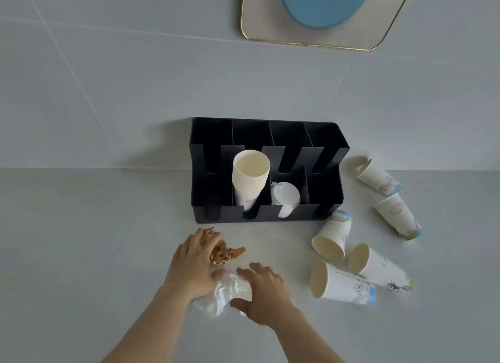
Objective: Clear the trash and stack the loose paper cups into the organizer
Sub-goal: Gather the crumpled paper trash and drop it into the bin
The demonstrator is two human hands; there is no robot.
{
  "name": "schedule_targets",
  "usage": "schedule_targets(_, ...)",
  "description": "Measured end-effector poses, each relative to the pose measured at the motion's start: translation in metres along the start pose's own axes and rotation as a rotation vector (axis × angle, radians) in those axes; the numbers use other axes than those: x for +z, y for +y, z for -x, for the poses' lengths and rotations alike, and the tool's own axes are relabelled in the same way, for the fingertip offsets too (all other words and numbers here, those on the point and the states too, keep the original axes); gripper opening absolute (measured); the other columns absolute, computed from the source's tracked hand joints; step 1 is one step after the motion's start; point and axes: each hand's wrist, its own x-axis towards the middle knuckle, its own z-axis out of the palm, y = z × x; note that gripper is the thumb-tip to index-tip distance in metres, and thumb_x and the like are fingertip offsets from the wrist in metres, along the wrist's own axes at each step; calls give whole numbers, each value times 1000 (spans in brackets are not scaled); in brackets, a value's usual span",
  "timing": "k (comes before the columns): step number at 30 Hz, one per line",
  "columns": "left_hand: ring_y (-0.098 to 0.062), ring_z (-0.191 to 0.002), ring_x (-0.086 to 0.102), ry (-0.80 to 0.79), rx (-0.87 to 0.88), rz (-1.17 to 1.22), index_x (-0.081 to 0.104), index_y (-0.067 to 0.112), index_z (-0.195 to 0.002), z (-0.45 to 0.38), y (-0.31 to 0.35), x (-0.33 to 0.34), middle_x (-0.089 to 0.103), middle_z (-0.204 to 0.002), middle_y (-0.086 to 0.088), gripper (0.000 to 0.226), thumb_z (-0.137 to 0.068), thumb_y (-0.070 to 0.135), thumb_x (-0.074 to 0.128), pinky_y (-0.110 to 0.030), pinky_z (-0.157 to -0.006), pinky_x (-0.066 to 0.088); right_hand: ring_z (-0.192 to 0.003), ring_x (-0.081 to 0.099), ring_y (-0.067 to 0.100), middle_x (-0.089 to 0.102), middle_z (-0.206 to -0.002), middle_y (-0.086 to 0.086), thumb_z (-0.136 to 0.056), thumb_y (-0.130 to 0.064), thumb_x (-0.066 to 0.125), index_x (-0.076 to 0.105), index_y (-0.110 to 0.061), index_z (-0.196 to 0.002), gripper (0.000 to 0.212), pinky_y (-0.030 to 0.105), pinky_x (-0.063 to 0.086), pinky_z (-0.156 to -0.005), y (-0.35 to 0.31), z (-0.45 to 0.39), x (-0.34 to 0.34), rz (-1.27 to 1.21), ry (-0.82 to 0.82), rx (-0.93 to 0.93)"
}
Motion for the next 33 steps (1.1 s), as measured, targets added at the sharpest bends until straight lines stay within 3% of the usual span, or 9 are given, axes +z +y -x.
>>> schedule_targets(7,-26,-152,25,51,52,30,36,44,-151,-10,-8,22,12,-169,2,63,-94,49,64,-42,-123,27,-124,46,25,49,-139,-1,-91,-45,67,43,-47,-142,57,39,47,-97,-19,-10,31,30,51,-79)
schedule_targets(10,-24,-146,37,109,68,69,47,41,-140,-8,-13,28,25,-165,5,52,-93,46,67,-40,-118,35,-116,48,23,48,-130,-2,-96,-25,64,57,-42,-132,40,34,50,-88,-18,-13,38,52,76,-63)
schedule_targets(13,-24,-135,49,176,80,71,56,38,-130,-7,-17,30,43,-153,6,41,-92,47,69,-40,-110,44,-103,55,22,53,-116,0,-89,1,62,67,-30,-117,42,29,48,-75,-12,-13,44,42,115,1)
schedule_targets(15,-24,-127,54,212,64,71,61,37,-122,-7,-19,30,50,-143,7,32,-92,44,70,-39,-103,48,-97,58,22,56,-111,0,-87,7,58,70,-26,-111,43,27,47,-72,-3,-13,43,-11,179,71)
schedule_targets(20,-23,-118,57,239,29,137,68,32,-103,-3,-18,30,55,-132,10,16,-89,29,75,-34,-92,51,-83,59,21,64,-107,-1,-88,7,60,78,-21,-98,34,27,48,-67,18,-21,17,-307,412,248)
schedule_targets(23,-20,-122,54,240,14,197,68,30,-97,2,-16,35,54,-133,12,14,-87,26,78,-30,-86,53,-86,57,14,67,-113,-3,-87,1,65,78,-24,-103,32,26,47,-75,18,-32,1,-501,480,260)
schedule_targets(27,-15,-125,50,236,-3,305,69,28,-97,10,-10,43,54,-133,14,21,-83,24,83,-30,-90,55,-118,58,17,60,-134,-4,-92,-10,66,68,-28,-127,38,33,52,-99,2,-43,1,-671,295,211)
schedule_targets(31,-15,-113,57,256,-38,434,58,29,-111,13,-3,51,51,-121,16,46,-78,14,85,-25,-86,52,-118,59,20,61,-132,2,-87,-16,74,59,-30,-137,53,36,57,-93,-7,-42,16,-816,129,223)
schedule_targets(33,-12,-106,62,240,-71,512,52,32,-124,11,0,54,44,-121,19,59,-79,12,84,-20,-84,49,-111,57,15,61,-124,-4,-82,-15,80,58,-29,-136,60,21,53,-85,-6,-41,20,-793,132,194)
